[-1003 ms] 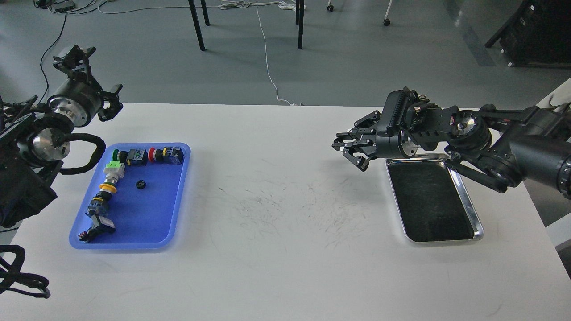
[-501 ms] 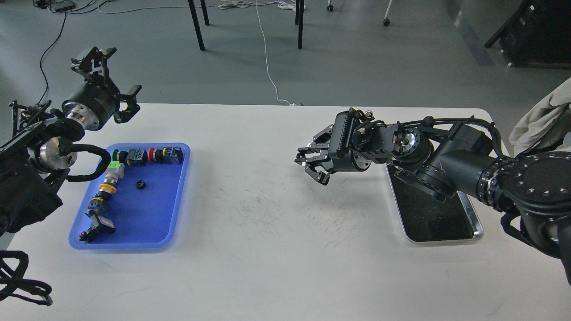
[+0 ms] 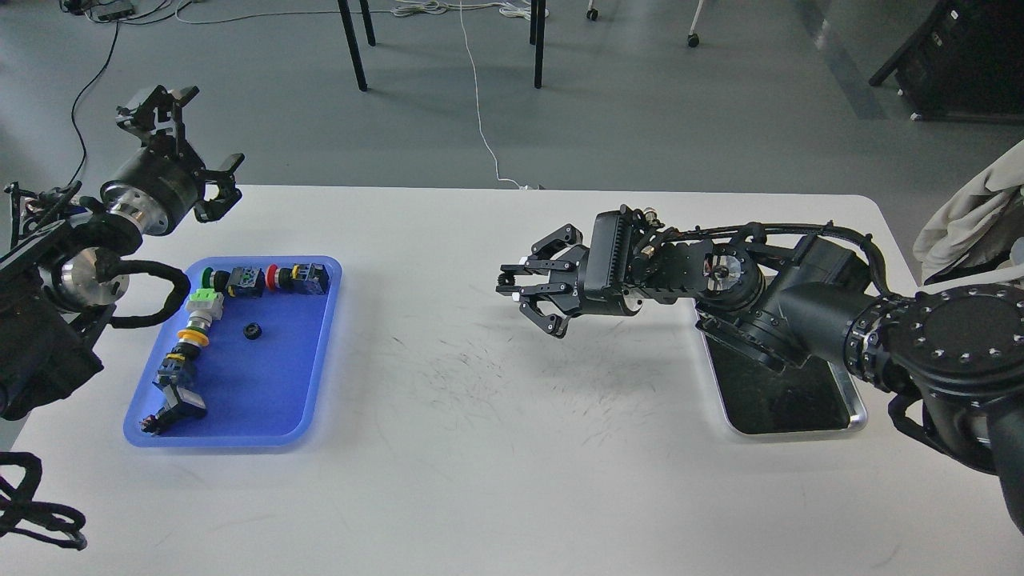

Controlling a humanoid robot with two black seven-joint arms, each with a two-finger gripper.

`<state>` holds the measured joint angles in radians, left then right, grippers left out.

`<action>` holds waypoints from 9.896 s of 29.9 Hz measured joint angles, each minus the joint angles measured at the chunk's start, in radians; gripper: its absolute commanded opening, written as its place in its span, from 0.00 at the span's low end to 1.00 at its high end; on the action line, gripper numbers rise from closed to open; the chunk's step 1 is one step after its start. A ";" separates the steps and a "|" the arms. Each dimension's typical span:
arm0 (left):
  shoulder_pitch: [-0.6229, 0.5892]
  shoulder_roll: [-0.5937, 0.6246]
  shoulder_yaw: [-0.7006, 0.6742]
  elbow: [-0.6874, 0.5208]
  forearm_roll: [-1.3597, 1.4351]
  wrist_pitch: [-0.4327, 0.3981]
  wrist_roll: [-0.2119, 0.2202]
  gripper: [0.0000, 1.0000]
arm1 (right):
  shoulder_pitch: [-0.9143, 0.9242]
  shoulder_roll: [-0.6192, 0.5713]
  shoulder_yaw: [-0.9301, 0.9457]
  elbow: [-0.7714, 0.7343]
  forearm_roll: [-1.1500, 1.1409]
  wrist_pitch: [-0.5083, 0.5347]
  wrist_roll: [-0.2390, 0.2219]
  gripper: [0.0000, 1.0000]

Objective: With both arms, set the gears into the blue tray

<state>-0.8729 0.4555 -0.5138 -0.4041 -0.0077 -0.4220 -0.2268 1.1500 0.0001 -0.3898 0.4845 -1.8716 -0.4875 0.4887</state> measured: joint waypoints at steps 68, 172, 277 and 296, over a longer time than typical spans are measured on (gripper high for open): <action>0.018 0.132 0.001 -0.039 0.000 -0.001 0.000 0.99 | -0.026 0.000 0.064 0.096 0.566 -0.001 -0.016 0.84; 0.043 0.286 0.333 -1.145 1.755 0.107 -0.092 0.97 | -0.163 -0.310 0.697 0.051 1.635 0.336 -0.262 0.96; 0.083 -0.121 0.540 -0.381 2.188 0.642 -0.262 0.09 | -0.203 -0.288 0.743 0.056 1.634 0.260 -0.249 0.97; -0.052 0.033 0.576 -0.403 2.192 0.640 -0.261 0.09 | -0.207 -0.288 0.740 0.051 1.632 0.260 -0.249 0.97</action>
<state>-0.9248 0.4883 0.0623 -0.8075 2.1839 0.2183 -0.4876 0.9435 -0.2881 0.3504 0.5356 -0.2395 -0.2270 0.2394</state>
